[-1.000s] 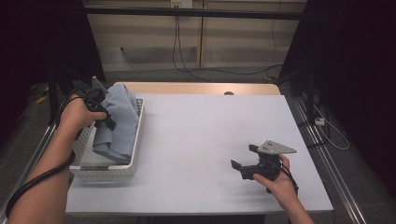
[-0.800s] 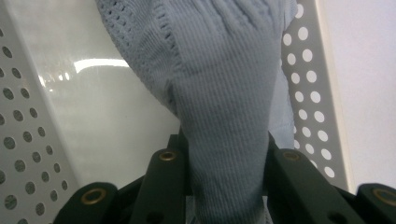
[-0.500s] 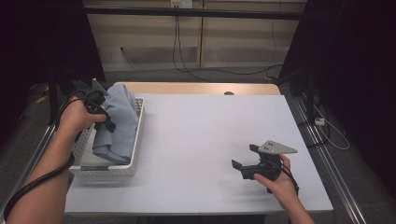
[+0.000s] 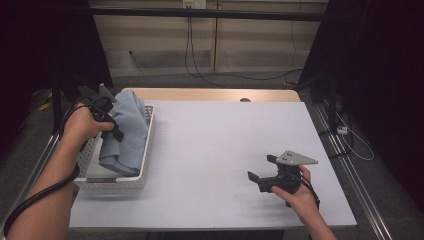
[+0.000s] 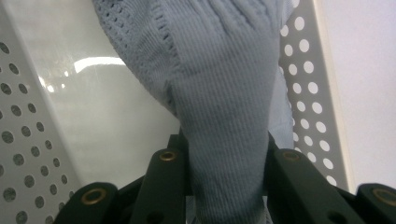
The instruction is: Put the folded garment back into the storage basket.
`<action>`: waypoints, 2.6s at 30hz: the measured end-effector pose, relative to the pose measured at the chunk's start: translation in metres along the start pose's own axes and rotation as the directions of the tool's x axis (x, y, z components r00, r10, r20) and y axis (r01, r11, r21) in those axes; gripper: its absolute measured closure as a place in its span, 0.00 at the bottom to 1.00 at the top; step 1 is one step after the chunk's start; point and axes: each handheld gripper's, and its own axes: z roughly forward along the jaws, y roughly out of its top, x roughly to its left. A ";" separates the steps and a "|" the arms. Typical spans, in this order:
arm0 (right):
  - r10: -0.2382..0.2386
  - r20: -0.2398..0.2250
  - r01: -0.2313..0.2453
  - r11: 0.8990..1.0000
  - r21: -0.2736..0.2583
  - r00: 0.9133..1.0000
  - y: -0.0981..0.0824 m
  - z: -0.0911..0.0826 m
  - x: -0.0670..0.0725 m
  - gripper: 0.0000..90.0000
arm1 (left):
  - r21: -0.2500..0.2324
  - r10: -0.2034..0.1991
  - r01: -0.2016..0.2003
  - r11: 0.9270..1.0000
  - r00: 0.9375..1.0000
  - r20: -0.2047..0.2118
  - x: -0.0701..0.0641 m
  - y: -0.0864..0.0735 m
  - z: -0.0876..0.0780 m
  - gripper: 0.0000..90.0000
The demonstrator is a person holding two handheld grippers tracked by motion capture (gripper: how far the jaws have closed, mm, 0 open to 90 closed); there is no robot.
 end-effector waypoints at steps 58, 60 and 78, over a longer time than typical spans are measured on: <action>-0.005 -0.006 0.005 1.000 -0.005 1.000 0.002 0.000 0.002 0.04 | 0.028 0.015 -0.014 1.000 1.000 -0.012 -0.004 -0.023 0.020 0.79; -0.005 -0.005 0.005 1.000 -0.004 1.000 0.002 0.000 0.003 0.04 | 0.021 0.015 -0.015 1.000 1.000 -0.012 -0.003 -0.024 0.021 0.77; -0.009 -0.007 0.009 1.000 -0.005 1.000 0.002 0.000 0.003 0.04 | -0.065 0.011 -0.013 0.998 0.999 -0.033 0.005 -0.023 0.005 0.57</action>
